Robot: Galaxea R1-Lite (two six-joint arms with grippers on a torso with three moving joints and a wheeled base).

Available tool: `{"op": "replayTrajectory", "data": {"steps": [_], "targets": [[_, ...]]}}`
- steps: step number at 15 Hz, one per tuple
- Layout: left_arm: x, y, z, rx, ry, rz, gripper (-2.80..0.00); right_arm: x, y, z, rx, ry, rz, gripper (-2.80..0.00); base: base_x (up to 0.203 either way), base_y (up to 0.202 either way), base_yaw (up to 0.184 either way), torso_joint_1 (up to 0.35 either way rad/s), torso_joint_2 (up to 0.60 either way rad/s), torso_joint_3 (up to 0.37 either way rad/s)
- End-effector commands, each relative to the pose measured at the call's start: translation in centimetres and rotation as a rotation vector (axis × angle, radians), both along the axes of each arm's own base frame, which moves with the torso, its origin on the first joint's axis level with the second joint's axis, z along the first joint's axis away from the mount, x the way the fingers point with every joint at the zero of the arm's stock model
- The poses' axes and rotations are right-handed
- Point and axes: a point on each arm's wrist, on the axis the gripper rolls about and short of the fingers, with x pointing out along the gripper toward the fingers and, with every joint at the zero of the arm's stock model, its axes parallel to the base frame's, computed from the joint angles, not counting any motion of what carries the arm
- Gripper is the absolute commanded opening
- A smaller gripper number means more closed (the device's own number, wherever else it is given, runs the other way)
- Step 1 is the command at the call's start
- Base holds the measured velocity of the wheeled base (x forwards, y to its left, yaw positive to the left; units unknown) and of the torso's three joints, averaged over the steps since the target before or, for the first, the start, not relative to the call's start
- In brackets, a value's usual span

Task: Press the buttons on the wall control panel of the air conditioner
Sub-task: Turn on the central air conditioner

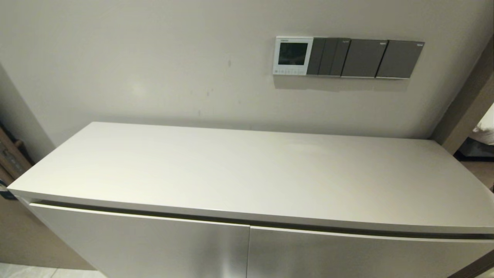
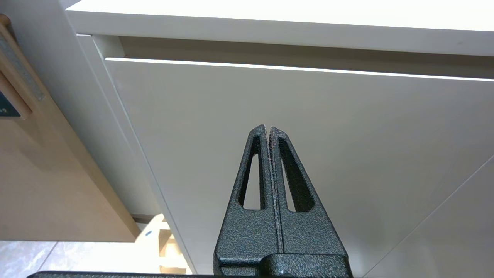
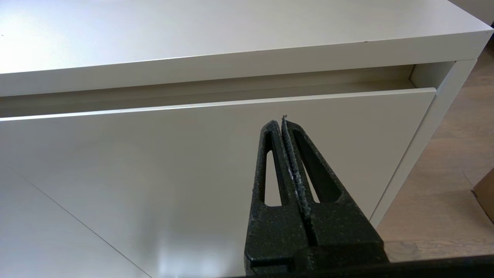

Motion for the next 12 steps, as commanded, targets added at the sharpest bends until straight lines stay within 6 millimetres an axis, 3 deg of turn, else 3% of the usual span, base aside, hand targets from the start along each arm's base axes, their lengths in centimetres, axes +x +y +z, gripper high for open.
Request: {"op": "replayTrajectory", "data": {"steps": [1, 12], "targets": [[0.01, 0.00, 0.01, 0.000, 0.001, 0.000, -2.80, 0.02, 0.00, -0.04, 0.000, 0.003, 0.001, -2.80, 0.000, 0.000, 0.000, 0.000, 0.00, 0.000], [0.01, 0.00, 0.00, 0.000, 0.002, 0.000, -2.80, -0.01, 0.00, 0.00, 0.000, -0.001, 0.001, -2.80, 0.000, 0.000, 0.000, 0.000, 0.00, 0.000]]}}
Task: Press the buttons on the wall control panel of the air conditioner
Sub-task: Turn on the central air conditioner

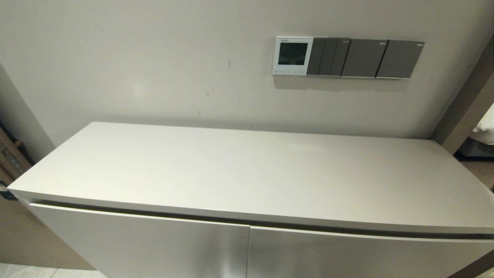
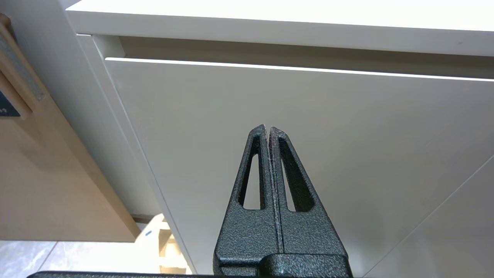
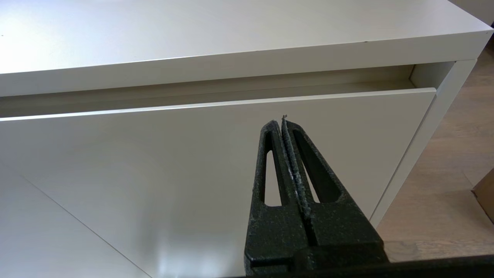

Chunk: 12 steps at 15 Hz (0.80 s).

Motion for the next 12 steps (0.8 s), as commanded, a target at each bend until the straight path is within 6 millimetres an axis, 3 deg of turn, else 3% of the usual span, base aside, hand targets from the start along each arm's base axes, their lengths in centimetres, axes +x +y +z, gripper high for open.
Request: {"op": "replayTrajectory", "data": {"steps": [1, 6, 9, 12], "targets": [[0.0, 0.0, 0.0, 0.000, 0.002, 0.000, -2.80, 0.0, 0.0, 0.0, -0.001, 0.000, 0.002, -2.80, 0.000, 0.000, 0.000, 0.000, 0.00, 0.000], [0.0, 0.0, 0.0, 0.000, 0.000, 0.000, -2.80, -0.1, 0.0, 0.5, -0.005, -0.044, 0.004, -2.80, 0.000, 0.000, 0.000, 0.000, 0.00, 0.000], [0.0, 0.0, 0.0, 0.000, 0.000, 0.000, -2.80, -0.9, 0.0, 3.5, -0.002, -0.143, 0.009, -2.80, 0.000, 0.000, 0.000, 0.000, 0.00, 0.000], [0.0, 0.0, 0.0, 0.000, 0.000, 0.000, -2.80, -0.4, 0.0, 5.7, -0.008, -0.133, 0.009, -2.80, 0.000, 0.000, 0.000, 0.000, 0.00, 0.000]]}}
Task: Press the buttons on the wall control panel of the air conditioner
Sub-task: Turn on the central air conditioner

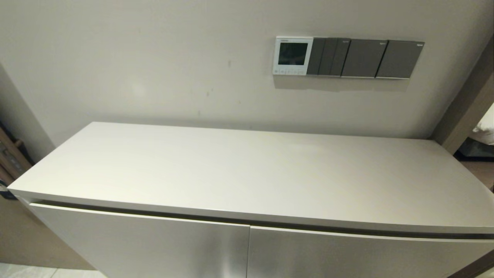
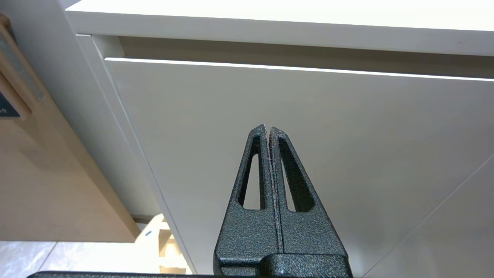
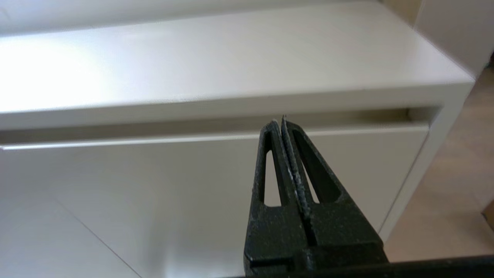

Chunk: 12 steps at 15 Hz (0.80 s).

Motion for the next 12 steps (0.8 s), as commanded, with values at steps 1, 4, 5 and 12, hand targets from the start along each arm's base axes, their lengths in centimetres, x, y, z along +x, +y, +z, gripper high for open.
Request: {"op": "replayTrajectory", "data": {"steps": [1, 4, 5, 12], "targets": [[0.0, 0.0, 0.0, 0.000, 0.000, 0.000, -2.80, 0.8, 0.0, 2.2, -0.005, 0.008, -0.003, -2.80, 0.000, 0.000, 0.000, 0.000, 0.00, 0.000], [0.0, 0.0, 0.0, 0.000, 0.001, 0.000, -2.80, 2.6, 0.0, 5.5, -0.020, -0.011, -0.017, -2.80, 0.000, 0.000, 0.000, 0.000, 0.00, 0.000], [0.0, 0.0, 0.0, 0.000, 0.001, 0.000, -2.80, 3.5, 0.0, 6.6, -0.022, -0.016, -0.020, -2.80, 0.000, 0.000, 0.000, 0.000, 0.00, 0.000], [0.0, 0.0, 0.0, 0.000, 0.000, 0.000, -2.80, 11.6, -0.1, 11.6, -0.013, -0.039, -0.023, -2.80, 0.000, 0.000, 0.000, 0.000, 0.00, 0.000]]}}
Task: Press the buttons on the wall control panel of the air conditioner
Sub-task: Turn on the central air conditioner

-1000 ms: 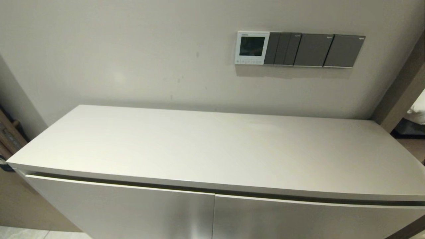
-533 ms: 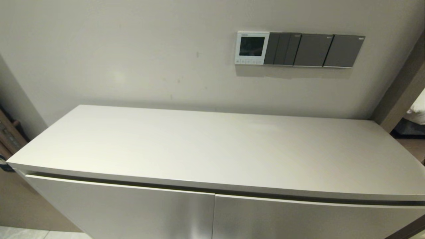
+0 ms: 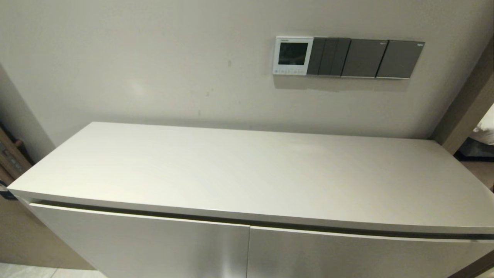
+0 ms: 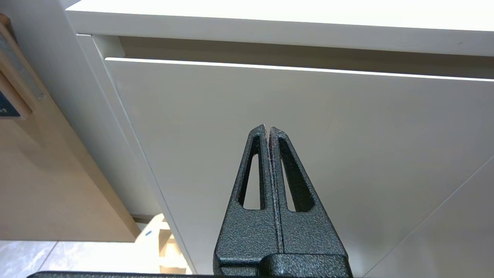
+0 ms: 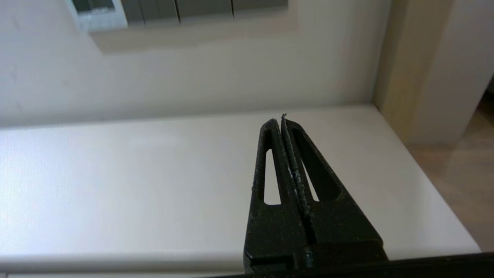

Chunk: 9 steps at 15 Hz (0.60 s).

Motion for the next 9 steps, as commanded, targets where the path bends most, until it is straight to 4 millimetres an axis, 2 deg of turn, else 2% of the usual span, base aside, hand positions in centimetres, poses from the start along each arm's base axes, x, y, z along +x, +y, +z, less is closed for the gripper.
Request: {"op": "replayTrajectory", "data": {"steps": [1, 3, 5, 9], "targets": [[0.0, 0.0, 0.0, 0.000, 0.002, 0.000, -2.80, 4.1, 0.0, 1.7, 0.005, 0.039, -0.005, -2.80, 0.000, 0.000, 0.000, 0.000, 0.00, 0.000], [0.0, 0.0, 0.0, 0.000, -0.001, 0.000, -2.80, 5.8, -0.1, 3.4, 0.016, 0.014, -0.032, -2.80, 0.000, 0.000, 0.000, 0.000, 0.00, 0.000], [0.0, 0.0, 0.0, 0.000, 0.001, 0.000, -2.80, 7.8, 0.2, 4.4, 0.025, 0.025, -0.044, -2.80, 0.000, 0.000, 0.000, 0.000, 0.00, 0.000], [0.0, 0.0, 0.0, 0.000, 0.000, 0.000, -2.80, 11.6, 3.5, 5.4, 0.054, 0.050, -0.030, -2.80, 0.000, 0.000, 0.000, 0.000, 0.00, 0.000]]}}
